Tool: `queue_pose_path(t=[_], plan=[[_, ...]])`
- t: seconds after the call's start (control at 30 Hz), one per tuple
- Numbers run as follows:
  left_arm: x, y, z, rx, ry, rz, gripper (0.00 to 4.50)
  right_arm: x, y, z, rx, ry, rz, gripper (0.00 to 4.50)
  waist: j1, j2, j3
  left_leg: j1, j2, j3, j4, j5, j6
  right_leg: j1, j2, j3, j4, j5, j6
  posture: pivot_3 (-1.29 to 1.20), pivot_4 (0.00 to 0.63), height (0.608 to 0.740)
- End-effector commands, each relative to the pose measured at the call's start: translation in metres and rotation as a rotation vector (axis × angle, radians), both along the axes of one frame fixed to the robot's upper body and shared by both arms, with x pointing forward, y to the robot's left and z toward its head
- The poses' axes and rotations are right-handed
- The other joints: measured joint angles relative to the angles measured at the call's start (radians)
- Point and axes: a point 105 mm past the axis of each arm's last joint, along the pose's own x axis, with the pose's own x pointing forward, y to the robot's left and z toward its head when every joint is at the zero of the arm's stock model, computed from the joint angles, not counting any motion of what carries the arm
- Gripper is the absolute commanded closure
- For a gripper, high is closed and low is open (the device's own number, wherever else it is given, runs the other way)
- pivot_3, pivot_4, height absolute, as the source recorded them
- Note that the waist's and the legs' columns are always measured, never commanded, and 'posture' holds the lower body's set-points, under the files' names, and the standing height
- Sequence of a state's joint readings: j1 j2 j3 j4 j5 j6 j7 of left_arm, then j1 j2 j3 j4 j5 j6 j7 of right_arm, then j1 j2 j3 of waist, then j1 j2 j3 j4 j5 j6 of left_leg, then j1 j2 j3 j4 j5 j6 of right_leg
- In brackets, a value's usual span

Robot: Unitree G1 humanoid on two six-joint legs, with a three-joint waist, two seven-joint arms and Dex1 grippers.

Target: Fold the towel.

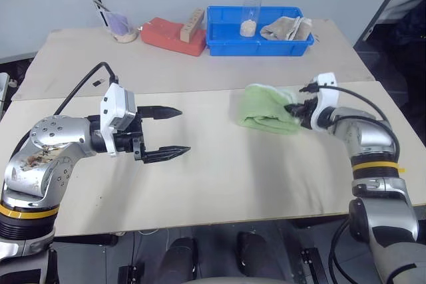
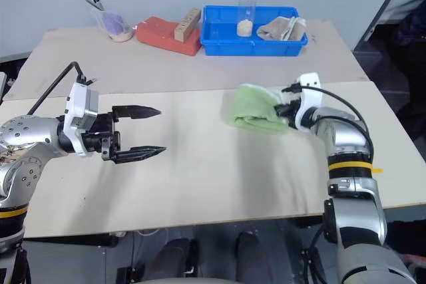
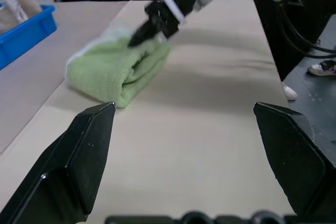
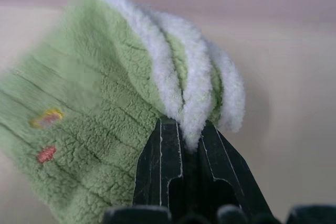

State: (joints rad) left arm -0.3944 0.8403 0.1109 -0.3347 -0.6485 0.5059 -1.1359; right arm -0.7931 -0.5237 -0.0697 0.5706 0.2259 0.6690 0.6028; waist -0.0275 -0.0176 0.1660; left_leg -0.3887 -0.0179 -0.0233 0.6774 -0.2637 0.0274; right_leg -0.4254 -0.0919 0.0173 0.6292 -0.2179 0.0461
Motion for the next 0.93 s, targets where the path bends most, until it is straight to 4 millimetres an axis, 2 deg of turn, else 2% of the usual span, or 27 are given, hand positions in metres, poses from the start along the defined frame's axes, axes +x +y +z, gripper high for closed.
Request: queue_pose_path(t=[0.03, 0.23, 0.3, 0.37, 0.47, 0.6, 0.73, 0.93], plan=[[0.001, -0.001, 0.007, 0.009, -0.030, -0.001, 0.00, 0.008, 0.000, 0.028, 0.006, -0.105, 0.003, 3.34, -0.004, 0.000, 0.000, 0.000, 0.000, 0.000, 0.000, 0.000, 0.000, 0.000, 0.000, 0.000, 0.000, 0.000, 0.000, 0.00, 0.150, 0.740], [0.011, 0.012, 0.010, -0.005, -0.046, 0.137, 0.00, 0.008, -0.007, 0.071, 0.009, -0.242, -0.010, 1.25, -0.008, 0.000, 0.000, -0.001, 0.000, 0.000, 0.000, 0.000, 0.000, 0.000, -0.001, 0.000, 0.001, 0.000, 0.000, 0.00, 0.150, 0.740], [0.014, 0.021, 0.009, 0.014, -0.048, 0.200, 0.00, 0.003, -0.005, 0.093, -0.009, -0.308, 0.024, 0.56, -0.008, 0.000, 0.000, -0.001, 0.000, 0.000, 0.000, 0.000, 0.000, 0.000, -0.001, 0.000, 0.001, 0.000, 0.000, 0.00, 0.150, 0.740], [0.013, 0.037, 0.002, 0.064, -0.040, 0.279, 0.00, -0.011, 0.005, 0.115, -0.058, -0.377, 0.146, 0.02, -0.009, 0.001, 0.001, -0.001, 0.000, 0.000, 0.000, 0.000, 0.000, 0.000, -0.001, 0.000, 0.001, 0.000, 0.000, 0.00, 0.150, 0.740], [0.007, 0.062, -0.007, 0.143, -0.012, 0.404, 0.00, -0.041, 0.018, 0.119, -0.177, -0.395, 0.375, 0.02, -0.009, 0.002, 0.001, -0.001, 0.000, 0.000, -0.001, -0.001, 0.001, -0.001, 0.000, 0.000, 0.001, 0.000, 0.000, 0.00, 0.150, 0.740], [-0.008, 0.100, -0.019, 0.243, -0.007, 0.568, 0.00, -0.089, 0.019, 0.106, -0.352, -0.389, 0.675, 0.02, -0.005, 0.002, 0.001, 0.000, 0.002, -0.001, -0.001, -0.001, 0.002, 0.001, -0.001, -0.001, -0.004, 0.000, 0.001, 0.00, 0.150, 0.740], [-0.021, 0.116, -0.027, 0.246, 0.019, 0.622, 0.00, -0.100, 0.007, 0.093, -0.421, -0.392, 0.711, 0.02, 0.006, 0.002, 0.001, 0.000, 0.001, 0.001, 0.000, -0.001, 0.002, 0.001, -0.004, 0.000, -0.005, -0.001, 0.001, 0.00, 0.150, 0.740], [-0.026, 0.120, -0.028, 0.218, 0.032, 0.649, 0.00, -0.106, 0.007, 0.082, -0.413, -0.364, 0.737, 0.02, 0.021, 0.002, 0.001, 0.003, 0.001, 0.000, 0.001, -0.001, 0.001, 0.003, -0.004, -0.001, -0.003, 0.000, 0.001, 0.00, 0.150, 0.740]])
